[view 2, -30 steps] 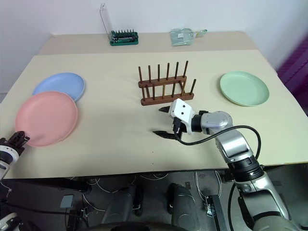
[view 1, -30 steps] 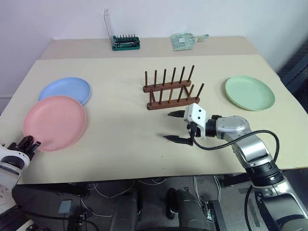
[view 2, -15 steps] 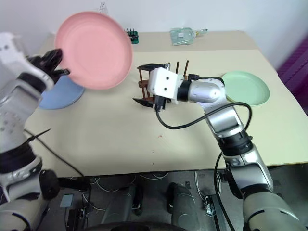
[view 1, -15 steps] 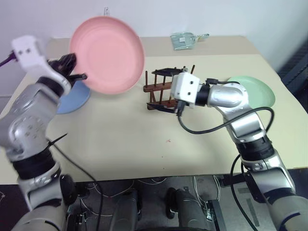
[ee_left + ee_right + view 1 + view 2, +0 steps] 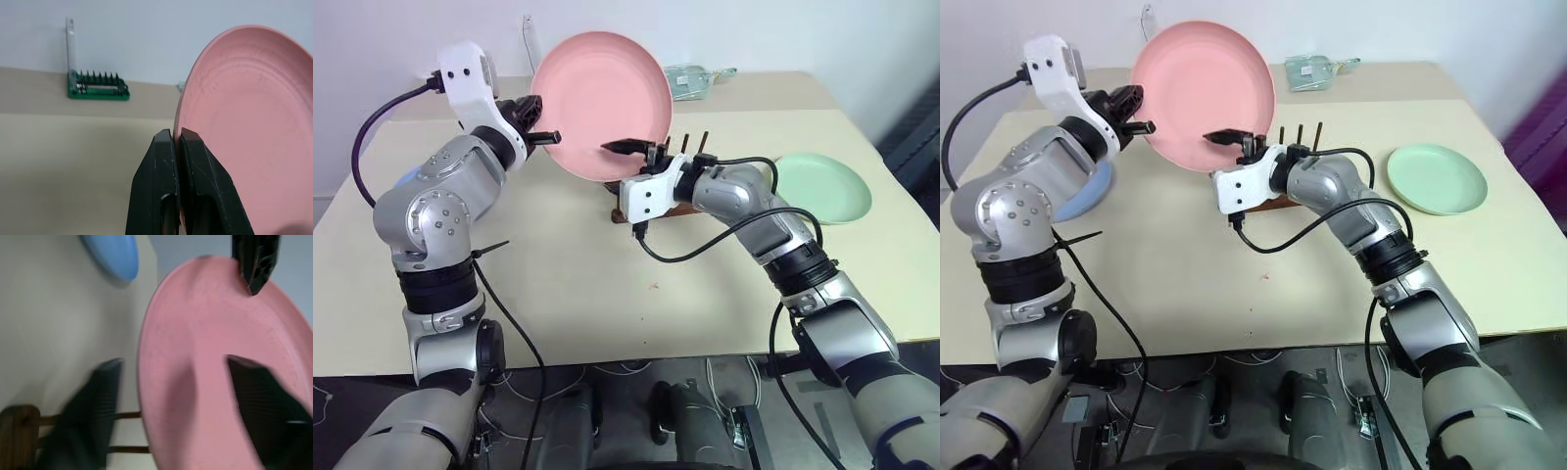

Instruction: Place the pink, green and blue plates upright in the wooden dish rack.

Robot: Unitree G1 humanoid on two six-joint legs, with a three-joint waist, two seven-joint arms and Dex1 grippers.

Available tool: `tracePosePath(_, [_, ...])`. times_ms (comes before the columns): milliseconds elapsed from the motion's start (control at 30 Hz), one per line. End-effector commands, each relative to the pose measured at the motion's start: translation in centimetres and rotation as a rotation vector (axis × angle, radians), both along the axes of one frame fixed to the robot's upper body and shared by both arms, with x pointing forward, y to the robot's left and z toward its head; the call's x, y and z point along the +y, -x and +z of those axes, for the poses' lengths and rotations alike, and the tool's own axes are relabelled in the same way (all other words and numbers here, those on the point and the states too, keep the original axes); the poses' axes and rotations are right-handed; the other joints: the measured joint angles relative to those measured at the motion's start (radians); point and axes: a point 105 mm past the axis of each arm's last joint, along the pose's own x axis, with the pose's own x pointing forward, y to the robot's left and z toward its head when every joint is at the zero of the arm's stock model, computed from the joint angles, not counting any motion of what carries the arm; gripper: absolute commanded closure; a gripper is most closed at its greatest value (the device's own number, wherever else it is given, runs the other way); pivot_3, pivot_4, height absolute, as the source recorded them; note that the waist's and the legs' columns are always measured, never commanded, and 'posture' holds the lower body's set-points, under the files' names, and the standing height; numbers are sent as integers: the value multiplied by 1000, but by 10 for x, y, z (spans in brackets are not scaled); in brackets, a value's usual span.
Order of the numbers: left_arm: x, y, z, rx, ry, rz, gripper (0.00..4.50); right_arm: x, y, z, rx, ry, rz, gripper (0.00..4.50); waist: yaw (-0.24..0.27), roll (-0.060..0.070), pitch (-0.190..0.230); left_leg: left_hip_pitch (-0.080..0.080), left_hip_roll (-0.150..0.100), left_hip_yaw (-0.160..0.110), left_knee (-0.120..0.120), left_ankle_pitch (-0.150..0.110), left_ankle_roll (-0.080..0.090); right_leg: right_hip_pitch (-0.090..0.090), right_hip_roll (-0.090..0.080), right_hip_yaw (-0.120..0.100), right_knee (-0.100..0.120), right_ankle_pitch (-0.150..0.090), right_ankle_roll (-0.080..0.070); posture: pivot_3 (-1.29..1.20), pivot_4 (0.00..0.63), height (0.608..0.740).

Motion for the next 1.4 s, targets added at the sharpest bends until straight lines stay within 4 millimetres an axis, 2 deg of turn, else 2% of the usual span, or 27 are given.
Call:
tracePosePath(33, [4, 10, 18, -68, 9, 6, 4500, 2, 2, 17, -81, -22, 18, 3464, 0, 0, 0, 0, 0, 0, 0, 0, 0, 0, 0, 0, 0, 0, 0, 0, 150, 730])
tracePosePath(100, [4, 10, 17, -65, 12, 6, 4500, 1, 2, 18, -94, -25, 17, 4456, 0, 0, 0, 0, 0, 0, 0, 0, 0, 0, 0, 0, 0, 0, 0, 0, 150, 730])
tracePosePath(200, [4, 10, 14, -57, 14, 3, 4500, 0, 1, 19, -116, -27, 10, 4456, 1, 0, 0, 0, 0, 0, 0, 0, 0, 0, 0, 0, 0, 0, 0, 0, 150, 730])
tracePosePath(300, [-3, 13, 19, -86, 70, -47, 3508, -3, 2, 18, -129, -17, 8, 4500, 2, 0, 0, 0, 0, 0, 0, 0, 0, 0, 0, 0, 0, 0, 0, 0, 150, 730])
tracePosePath(400, [-7, 19, 34, -171, 135, -69, 2041, -8, 1, 19, -135, -20, -4, 4500, 2, 0, 0, 0, 0, -1, 0, 0, 0, 0, 0, 0, 0, 2, -3, 0, 150, 730])
tracePosePath(500, [14, 23, 60, -303, 213, 18, 466, -25, -2, 28, -123, -83, -45, 4500, 1, -1, 1, 0, 0, -1, 0, 0, 0, 0, 0, 0, 0, 2, -3, 0, 150, 730])
tracePosePath(533, [23, 24, 64, -330, 222, 50, 466, -32, -3, 33, -116, -113, -57, 4500, 1, -1, 1, 0, 0, -1, 0, 0, 0, 0, 1, 0, 0, 2, -3, 0, 150, 730])
tracePosePath(600, [42, 24, 58, -350, 90, 126, 466, -51, -2, 50, -46, -268, -84, 4500, -1, -1, 1, 0, 0, 0, 0, 0, 0, 0, 1, 0, 0, 2, -3, 0, 150, 730])
tracePosePath(667, [46, 22, 43, -329, -90, 144, 466, -63, 2, 62, 33, -372, -82, 4500, -5, 0, 1, 1, 0, 1, -1, 0, 0, 0, 1, 1, 0, 2, -4, 0, 150, 730])
tracePosePath(800, [43, 26, -13, -231, -375, 21, 466, -91, 17, 88, 371, -698, -7, 4500, -5, 0, 1, 2, 1, 1, -2, -2, 4, 0, 2, 2, 1, 2, -4, 0, 150, 730])
tracePosePath(967, [17, 50, -76, -108, -539, -289, 466, -109, 38, 111, 734, -984, 159, 4500, 3, 0, 1, 1, 4, -1, -1, -3, 5, -1, 1, 2, 1, 3, -5, 0, 150, 730])
tracePosePath(1033, [7, 62, -96, -51, -555, -410, 466, -112, 39, 112, 845, -1041, 186, 4500, 4, 1, 1, 0, 4, -1, -1, -3, 5, -2, 1, 2, 0, 3, -6, 0, 150, 730])
tracePosePath(1133, [-10, 80, -113, -10, -523, -574, 466, -114, 34, 108, 922, -1071, 172, 4500, 3, 1, 1, 0, 4, 0, -1, -3, 5, -4, 1, 2, 0, 1, -7, 0, 150, 730])
tracePosePath(1233, [-25, 95, -130, 31, -544, -688, 466, -120, 21, 102, 1030, -1151, 139, 4500, 3, 1, 1, -1, 5, 1, -1, -3, 5, -6, 1, 3, 0, 1, -7, 0, 150, 730])
tracePosePath(1400, [-35, 99, -129, 20, -505, -722, 466, -127, 3, 93, 1107, -1217, 87, 4500, 3, 2, 1, -1, 4, 1, -1, -3, 5, -6, 1, 3, 1, 2, -4, 0, 150, 730])
